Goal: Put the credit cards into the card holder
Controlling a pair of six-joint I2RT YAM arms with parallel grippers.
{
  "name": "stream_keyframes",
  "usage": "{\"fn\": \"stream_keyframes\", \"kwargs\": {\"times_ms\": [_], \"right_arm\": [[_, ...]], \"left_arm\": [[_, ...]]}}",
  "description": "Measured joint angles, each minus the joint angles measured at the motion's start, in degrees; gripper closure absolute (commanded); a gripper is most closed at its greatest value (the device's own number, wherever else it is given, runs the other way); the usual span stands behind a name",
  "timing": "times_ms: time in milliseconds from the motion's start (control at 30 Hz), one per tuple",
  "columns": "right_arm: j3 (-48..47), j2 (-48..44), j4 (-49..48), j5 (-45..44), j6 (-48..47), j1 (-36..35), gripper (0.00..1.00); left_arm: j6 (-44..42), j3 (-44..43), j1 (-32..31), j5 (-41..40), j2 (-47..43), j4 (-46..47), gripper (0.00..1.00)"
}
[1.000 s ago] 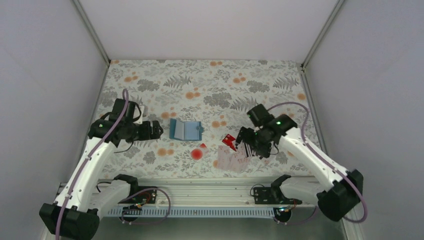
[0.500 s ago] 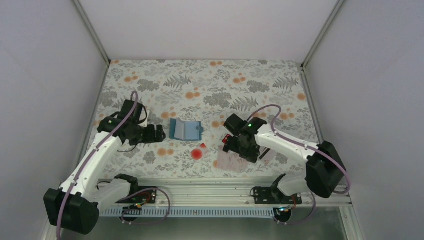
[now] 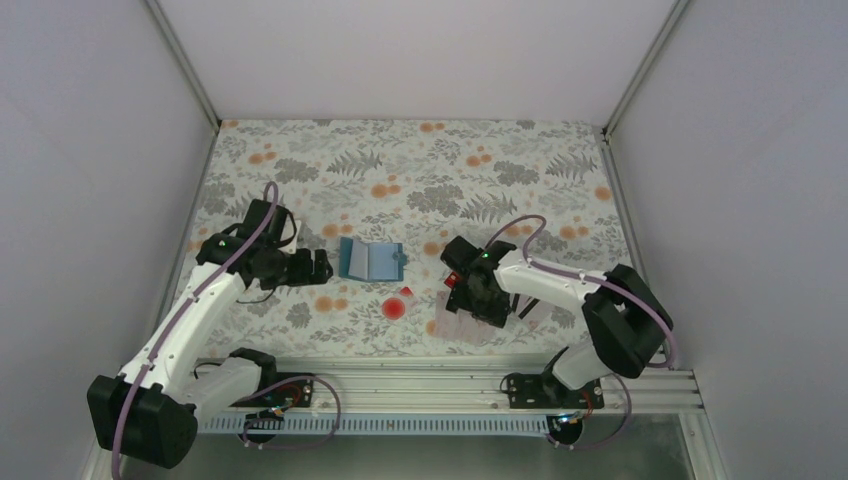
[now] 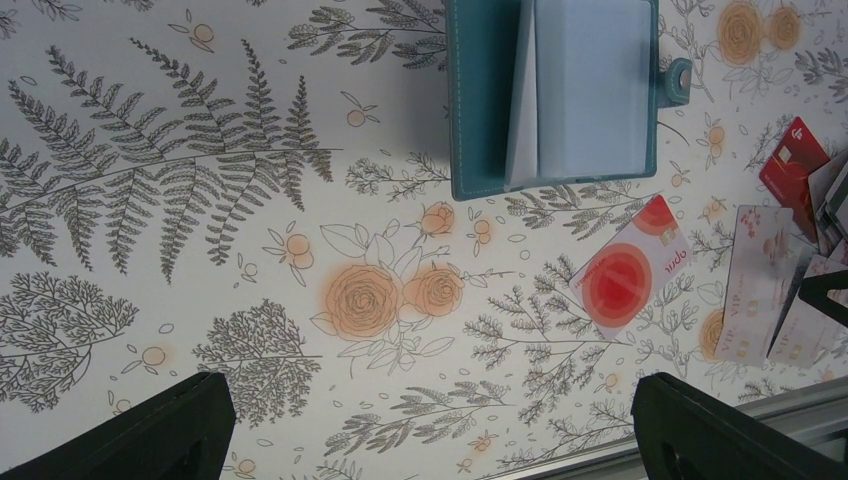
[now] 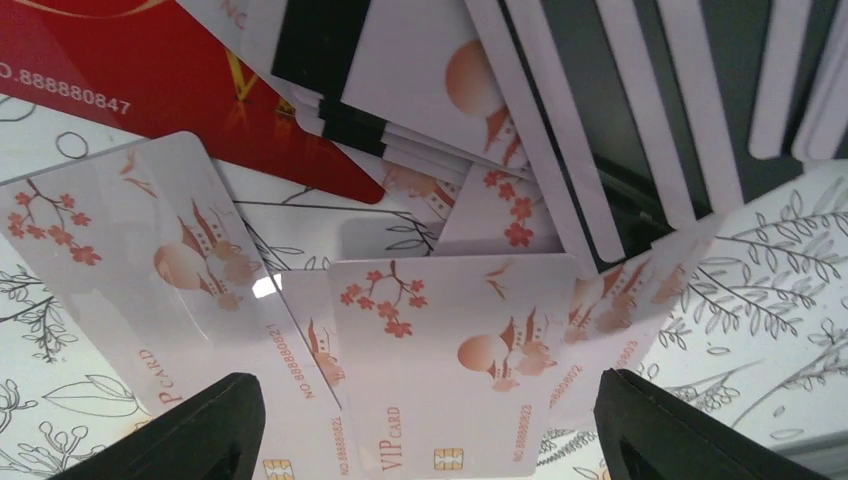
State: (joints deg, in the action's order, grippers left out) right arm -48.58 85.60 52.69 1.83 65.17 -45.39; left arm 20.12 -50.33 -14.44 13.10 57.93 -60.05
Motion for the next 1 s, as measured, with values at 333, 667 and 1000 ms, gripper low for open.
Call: {"fn": "stream_keyframes", "kwargs": {"times_ms": [333, 667, 1000], "right_arm": [[1.88, 0.9, -2.69, -1.01, -1.68, 0.0, 0.28], [5.25, -0.39, -4.76, -0.96, -2.25, 0.02, 0.3], [4.66, 0.2, -4.5, -1.14, -4.22, 0.02, 0.33]], "left_arm": [[-0.02, -0.02, -0.48, -0.02, 0.24, -0.04, 0.0], [0.0, -0.02, -0.81, -0.07, 0.26, -0.07, 0.0], [0.0, -0.02, -0.96, -0.7, 0.24, -0.28, 0.0]]}}
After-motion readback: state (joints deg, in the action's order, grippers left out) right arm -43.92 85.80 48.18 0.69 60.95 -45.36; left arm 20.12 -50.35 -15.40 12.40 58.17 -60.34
